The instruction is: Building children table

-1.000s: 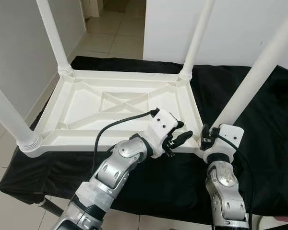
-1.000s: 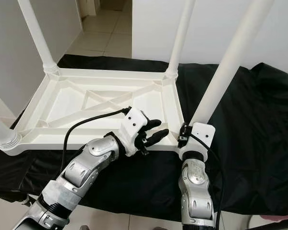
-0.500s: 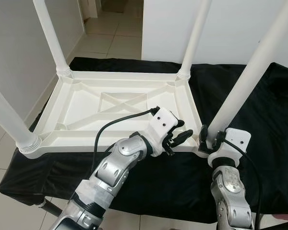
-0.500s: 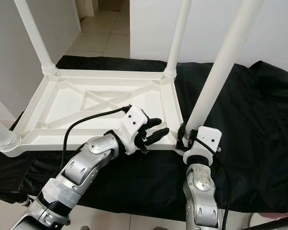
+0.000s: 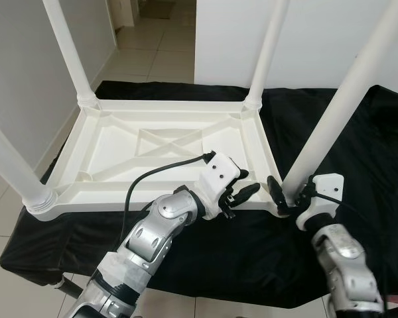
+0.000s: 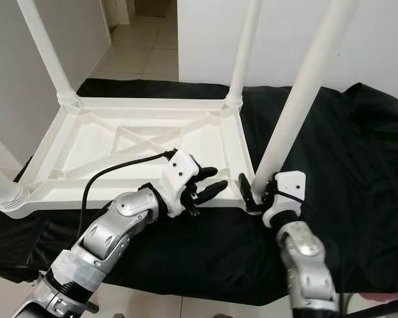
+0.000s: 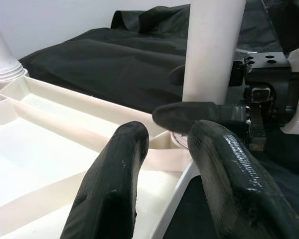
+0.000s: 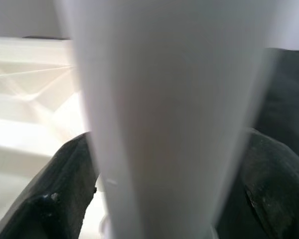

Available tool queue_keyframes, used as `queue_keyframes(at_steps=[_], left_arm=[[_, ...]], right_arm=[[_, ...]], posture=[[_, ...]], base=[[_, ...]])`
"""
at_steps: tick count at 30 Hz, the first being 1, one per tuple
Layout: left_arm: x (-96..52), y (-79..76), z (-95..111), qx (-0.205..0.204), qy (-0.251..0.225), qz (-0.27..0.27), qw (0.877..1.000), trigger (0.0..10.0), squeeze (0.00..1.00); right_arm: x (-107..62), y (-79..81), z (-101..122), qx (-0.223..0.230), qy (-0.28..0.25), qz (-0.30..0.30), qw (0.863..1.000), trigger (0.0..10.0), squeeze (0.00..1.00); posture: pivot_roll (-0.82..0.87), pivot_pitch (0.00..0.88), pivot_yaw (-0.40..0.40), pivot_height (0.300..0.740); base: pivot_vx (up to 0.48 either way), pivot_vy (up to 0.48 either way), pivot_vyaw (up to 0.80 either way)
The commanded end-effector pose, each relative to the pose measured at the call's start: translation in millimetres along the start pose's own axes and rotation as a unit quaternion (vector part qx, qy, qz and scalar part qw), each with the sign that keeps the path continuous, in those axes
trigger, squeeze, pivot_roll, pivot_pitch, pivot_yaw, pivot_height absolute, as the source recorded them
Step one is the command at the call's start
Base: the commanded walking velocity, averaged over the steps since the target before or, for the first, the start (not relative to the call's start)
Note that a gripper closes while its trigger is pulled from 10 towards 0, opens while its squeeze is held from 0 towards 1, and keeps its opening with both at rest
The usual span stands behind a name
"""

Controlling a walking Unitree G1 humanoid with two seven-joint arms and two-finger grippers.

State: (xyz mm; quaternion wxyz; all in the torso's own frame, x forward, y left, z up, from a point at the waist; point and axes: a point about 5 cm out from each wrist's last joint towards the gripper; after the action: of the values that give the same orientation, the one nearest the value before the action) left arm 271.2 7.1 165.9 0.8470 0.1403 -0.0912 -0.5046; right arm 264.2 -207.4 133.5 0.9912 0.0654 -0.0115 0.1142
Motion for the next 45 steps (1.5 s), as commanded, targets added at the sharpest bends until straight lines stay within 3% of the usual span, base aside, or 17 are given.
queue_keyframes(at_steps=[1, 5, 6, 7, 9, 10, 19, 20, 21, 22, 32, 34, 36, 40, 42, 44, 45], left_arm=[[-0.6, -6.8, -1, -0.002, -0.001, -0.042, 0.999, 10.0, 0.0], [-0.7, -7.9, 1, -0.003, -0.002, -0.04, 0.999, 10.0, 0.0], [0.3, -9.6, 2, -0.005, -0.003, -0.039, 0.999, 10.0, 0.0], [1.3, -11.2, 3, -0.006, -0.005, -0.038, 0.999, 10.0, 0.0], [1.3, -11.2, 3, -0.006, -0.005, -0.038, 0.999, 10.0, 0.0], [3.4, -13.2, 5, -0.009, -0.009, -0.038, 0.999, 10.0, 0.0], [4.8, -13.2, 5, -0.01, -0.011, -0.037, 0.999, 10.0, 0.0], [5.2, -13.1, 5, -0.011, -0.011, -0.036, 0.999, 10.0, 0.0], [5.2, -13.1, 5, -0.011, -0.011, -0.036, 0.999, 10.0, 0.0], [5.6, -12.8, 5, -0.012, -0.012, -0.034, 0.999, 10.0, 0.0], [8.0, -12.6, 4, -0.02, -0.012, -0.026, 0.999, 10.0, 0.0], [7.9, -12.3, 4, -0.021, -0.012, -0.026, 0.999, 10.0, 0.0], [7.0, -10.9, 3, -0.02, -0.01, -0.025, 0.999, 10.0, 0.0], [6.5, -10.2, 2, -0.019, -0.009, -0.025, 0.999, 10.0, 0.0], [5.4, -7.1, 1, -0.017, -0.005, -0.022, 1.0, 10.0, 0.0], [5.4, -7.1, 1, -0.017, -0.005, -0.022, 1.0, 10.0, 0.0], [5.2, -6.1, 2, -0.016, -0.004, -0.021, 1.0, 10.0, 0.0]], right_arm=[[0.3, 1.5, -4, 0.006, 0.006, 0.014, 1.0, 10.0, 0.0], [11.4, 1.1, -1, -0.003, 0.023, 0.087, 0.996, 10.0, 0.0], [19.0, 0.6, 2, -0.012, 0.027, 0.114, 0.993, 7.9, 0.0], [25.1, -0.4, 5, -0.018, 0.03, 0.135, 0.99, 1.9, 0.0], [25.1, -0.4, 5, -0.018, 0.03, 0.135, 0.99, 1.9, 0.0], [30.8, -4.5, 7, -0.025, 0.036, 0.147, 0.988, 0.0, 0.0], [22.1, -9.7, 7, -0.018, 0.034, 0.13, 0.991, 0.0, 0.0], [18.4, -10.0, 6, -0.012, 0.033, 0.121, 0.992, 1.8, 0.0], [18.4, -10.0, 6, -0.012, 0.033, 0.121, 0.992, 1.8, 0.0], [15.7, -10.0, 5, -0.009, 0.032, 0.112, 0.993, 10.0, 0.0], [2.3, -10.5, -2, 0.014, 0.014, -0.06, 0.998, 10.0, 0.0], [-0.2, -9.2, -4, 0.026, 0.012, -0.099, 0.995, 10.0, 0.0], [-5.4, -5.1, -8, 0.036, 0.008, -0.184, 0.982, 10.0, 0.0], [-7.2, -3.1, -10, 0.037, 0.003, -0.215, 0.976, 10.0, 0.0], [-3.0, 13.5, -16, 0.054, 0.001, -0.27, 0.961, 10.0, 0.0], [-3.0, 13.5, -16, 0.054, 0.001, -0.27, 0.961, 10.0, 0.0], [1.0, 23.0, -19, 0.064, 0.0, -0.278, 0.958, 10.0, 0.0]], posture=[[-0.13, 0.0, 0.023, 0.74], [-0.12, 0.0, 0.013, 0.74], [-0.12, 0.0, 0.008, 0.74], [-0.11, 0.0, 0.007, 0.74], [-0.11, 0.0, 0.007, 0.74], [-0.11, 0.0, 0.001, 0.74], [-0.13, 0.0, -0.009, 0.74], [-0.13, 0.0, -0.009, 0.74], [-0.13, 0.0, -0.009, 0.74], [-0.13, 0.0, -0.008, 0.74], [-0.16, 0.0, -0.01, 0.74], [-0.16, 0.0, -0.01, 0.74], [-0.16, 0.0, -0.005, 0.74], [-0.16, 0.0, -0.005, 0.74], [-0.16, 0.0, 0.0, 0.74], [-0.16, 0.0, 0.0, 0.74], [-0.15, 0.0, 0.005, 0.74]], base=[[0.0, 0.0, 0.0], [0.0, 0.0, 0.0], [0.0, 0.0, 0.0], [0.0, 0.0, 0.0], [0.0, 0.0, 0.0], [0.0, 0.0, 0.0], [0.0, 0.0, 0.0], [0.0, 0.0, 0.0], [0.0, 0.0, 0.0], [0.0, 0.0, 0.0], [0.0, 0.0, 0.0], [0.0, 0.0, 0.0], [0.0, 0.0, 0.0], [0.0, 0.0, 0.0], [0.0, 0.0, 0.0], [0.0, 0.0, 0.0], [0.0, 0.0, 0.0]])
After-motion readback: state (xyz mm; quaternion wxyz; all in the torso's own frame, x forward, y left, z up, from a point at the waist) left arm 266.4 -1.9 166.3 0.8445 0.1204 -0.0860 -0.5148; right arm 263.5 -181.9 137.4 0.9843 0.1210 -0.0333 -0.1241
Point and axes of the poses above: a point about 5 cm out from each wrist's last joint towards the gripper, its own x axis pointing out of the wrist towards the gripper, its own z axis along the axis of the wrist's last joint, y = z × x, and after that the axes turned 12 degrees about x, right-handed
